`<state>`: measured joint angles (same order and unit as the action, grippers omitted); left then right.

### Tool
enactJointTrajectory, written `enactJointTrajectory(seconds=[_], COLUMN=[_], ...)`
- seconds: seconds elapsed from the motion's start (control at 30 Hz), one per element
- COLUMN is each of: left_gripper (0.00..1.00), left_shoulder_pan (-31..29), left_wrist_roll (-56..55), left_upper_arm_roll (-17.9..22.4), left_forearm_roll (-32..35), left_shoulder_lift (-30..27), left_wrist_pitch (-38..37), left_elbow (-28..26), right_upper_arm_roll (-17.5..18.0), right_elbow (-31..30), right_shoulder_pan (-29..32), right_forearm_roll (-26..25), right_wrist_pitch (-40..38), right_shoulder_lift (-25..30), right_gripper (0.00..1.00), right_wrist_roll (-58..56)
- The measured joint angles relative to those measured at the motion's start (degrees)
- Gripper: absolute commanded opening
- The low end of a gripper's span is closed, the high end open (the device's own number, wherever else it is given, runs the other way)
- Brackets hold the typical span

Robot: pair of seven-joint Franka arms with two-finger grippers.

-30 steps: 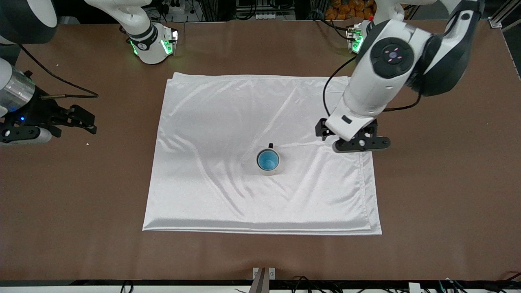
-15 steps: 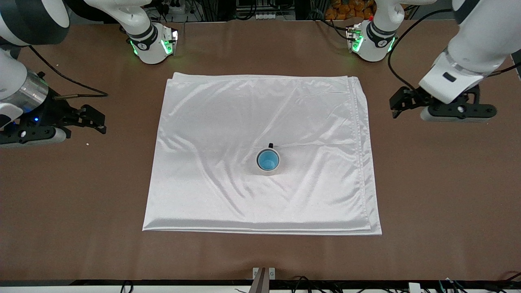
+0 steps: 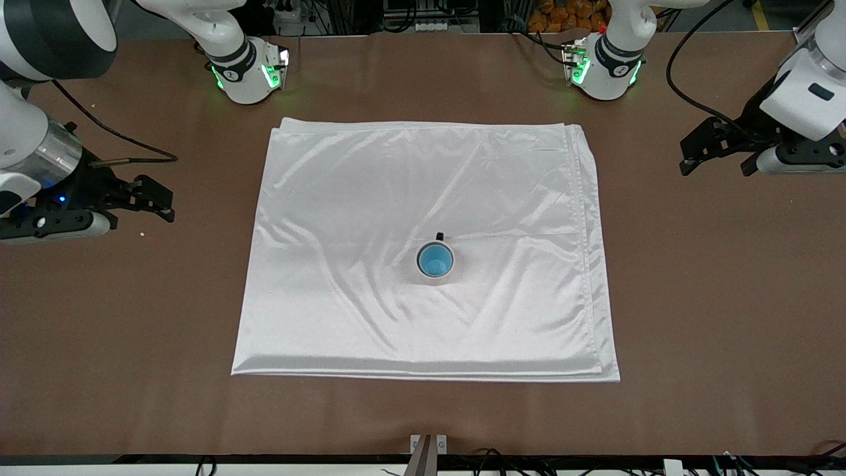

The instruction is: Place blue cup into white mug on cloth

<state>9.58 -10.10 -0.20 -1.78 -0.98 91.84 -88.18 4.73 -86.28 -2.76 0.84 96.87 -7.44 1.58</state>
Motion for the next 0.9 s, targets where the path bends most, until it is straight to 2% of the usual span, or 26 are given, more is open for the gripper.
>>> enactJointTrajectory(seconds=[0.9], left_gripper=[1.0], left_shoulder_pan=[0.94], left_wrist_roll=[2.89], left_upper_arm_roll=[0.59], left_forearm_roll=[-0.28], left_shoulder_lift=[1.8], left_wrist_pitch=[-0.68], left_elbow=[0.34], right_upper_arm_roll=[-0.31], right_elbow=[-0.17], right_shoulder_pan=[0.13], right_forearm_roll=[0.0], right_wrist_pitch=[1.4], right_shoulder_lift=[-0.04], right_gripper=[1.0], right_wrist_roll=[0.01])
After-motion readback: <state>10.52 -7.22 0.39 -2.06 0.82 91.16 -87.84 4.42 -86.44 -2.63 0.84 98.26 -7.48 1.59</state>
